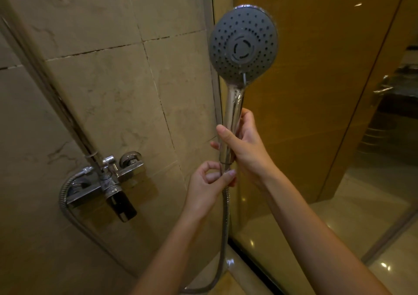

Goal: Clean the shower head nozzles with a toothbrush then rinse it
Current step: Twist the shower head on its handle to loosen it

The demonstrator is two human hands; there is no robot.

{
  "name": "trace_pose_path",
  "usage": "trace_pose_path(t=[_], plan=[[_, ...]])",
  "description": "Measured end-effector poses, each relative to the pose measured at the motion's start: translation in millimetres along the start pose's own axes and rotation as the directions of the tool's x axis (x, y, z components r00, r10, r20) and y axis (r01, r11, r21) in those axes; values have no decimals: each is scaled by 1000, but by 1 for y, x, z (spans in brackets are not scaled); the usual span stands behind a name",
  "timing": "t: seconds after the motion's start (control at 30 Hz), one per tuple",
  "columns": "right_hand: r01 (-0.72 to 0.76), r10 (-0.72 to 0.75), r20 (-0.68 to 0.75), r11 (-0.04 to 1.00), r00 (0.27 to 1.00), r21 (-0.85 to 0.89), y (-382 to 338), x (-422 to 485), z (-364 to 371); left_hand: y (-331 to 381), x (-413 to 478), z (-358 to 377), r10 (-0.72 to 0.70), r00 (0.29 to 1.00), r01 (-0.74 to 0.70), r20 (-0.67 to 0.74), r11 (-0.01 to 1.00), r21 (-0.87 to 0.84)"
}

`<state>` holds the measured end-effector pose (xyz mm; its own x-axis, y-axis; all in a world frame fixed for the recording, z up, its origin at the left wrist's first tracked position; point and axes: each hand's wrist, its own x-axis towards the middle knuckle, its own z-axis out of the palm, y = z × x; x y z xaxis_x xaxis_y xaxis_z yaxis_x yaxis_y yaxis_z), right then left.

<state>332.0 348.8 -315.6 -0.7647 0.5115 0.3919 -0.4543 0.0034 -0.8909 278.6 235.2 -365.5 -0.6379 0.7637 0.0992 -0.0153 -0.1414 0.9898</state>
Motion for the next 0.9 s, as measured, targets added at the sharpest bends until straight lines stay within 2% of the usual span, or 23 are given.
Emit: trace_pose_path(t=[0.2,0.43,0.5,0.7,0.9], plan=[[10,-9,58,1000,998,-15,-1,0,5,0,-1,3,22,1000,-21,15,999,-46],[-53,52,13,986,999,158,-2,-1,0,2,-2,-4,45,999,-46,-31,998,-48],[-48,51,-14,989,999,140,-4,-1,2,3,-2,-3,47,998,-48,-35,998,-35],[1,-2,-13,998,1000,-58,-9,-4,3,2,-3,4,24,999,-25,-25,999,-35],[-16,12,65,998,998,63,-18,-6,-1,5,-7,6,26,1000,-25,10,998,-63]])
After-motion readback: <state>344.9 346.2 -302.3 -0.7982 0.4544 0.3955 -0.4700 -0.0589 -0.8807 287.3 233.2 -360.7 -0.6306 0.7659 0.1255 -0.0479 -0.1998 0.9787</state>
